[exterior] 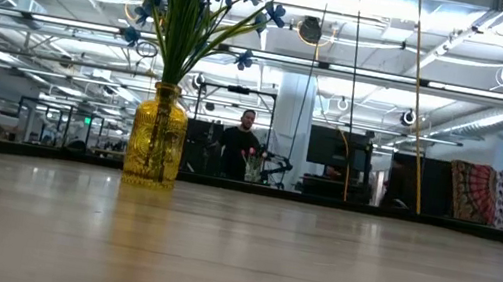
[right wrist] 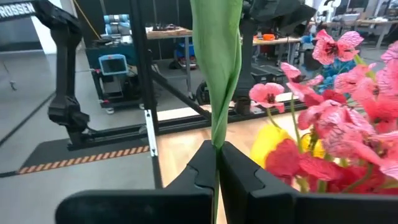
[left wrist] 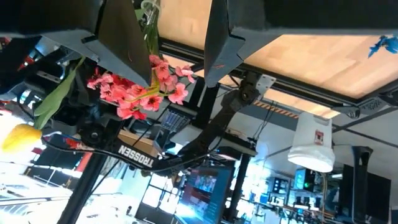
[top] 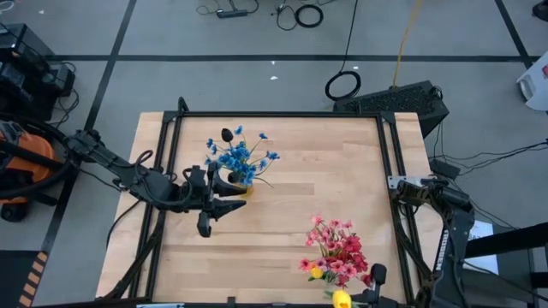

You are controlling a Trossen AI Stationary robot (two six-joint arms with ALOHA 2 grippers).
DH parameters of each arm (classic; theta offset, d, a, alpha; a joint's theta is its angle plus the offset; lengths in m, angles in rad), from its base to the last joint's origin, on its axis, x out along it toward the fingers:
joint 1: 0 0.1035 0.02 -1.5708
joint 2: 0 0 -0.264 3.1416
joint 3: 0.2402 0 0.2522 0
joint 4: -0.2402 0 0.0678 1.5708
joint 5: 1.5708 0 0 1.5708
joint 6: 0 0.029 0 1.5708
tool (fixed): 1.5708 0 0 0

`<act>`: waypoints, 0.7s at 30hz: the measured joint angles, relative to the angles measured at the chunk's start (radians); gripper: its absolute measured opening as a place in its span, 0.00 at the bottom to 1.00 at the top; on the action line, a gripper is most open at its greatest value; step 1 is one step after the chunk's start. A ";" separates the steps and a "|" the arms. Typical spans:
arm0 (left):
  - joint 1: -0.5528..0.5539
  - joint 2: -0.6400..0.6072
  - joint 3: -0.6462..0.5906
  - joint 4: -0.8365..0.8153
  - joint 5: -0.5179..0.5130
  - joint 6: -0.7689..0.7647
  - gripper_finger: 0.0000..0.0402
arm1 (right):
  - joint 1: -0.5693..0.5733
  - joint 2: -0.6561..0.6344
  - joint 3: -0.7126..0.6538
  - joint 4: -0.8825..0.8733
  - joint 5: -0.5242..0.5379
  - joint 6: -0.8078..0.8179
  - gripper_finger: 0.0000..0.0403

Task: Sort flowers into vase by color
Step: Put the yellow flower into the transparent vase

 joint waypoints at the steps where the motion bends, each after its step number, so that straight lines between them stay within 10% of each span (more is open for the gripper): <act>1: -0.003 0.000 0.000 0.000 0.000 0.000 0.38 | 0.000 0.000 0.000 -0.025 0.000 0.016 0.00; 21: -0.008 0.001 0.000 -0.034 -0.001 -0.026 0.38 | -0.009 -0.029 0.000 -0.537 -0.033 0.515 0.00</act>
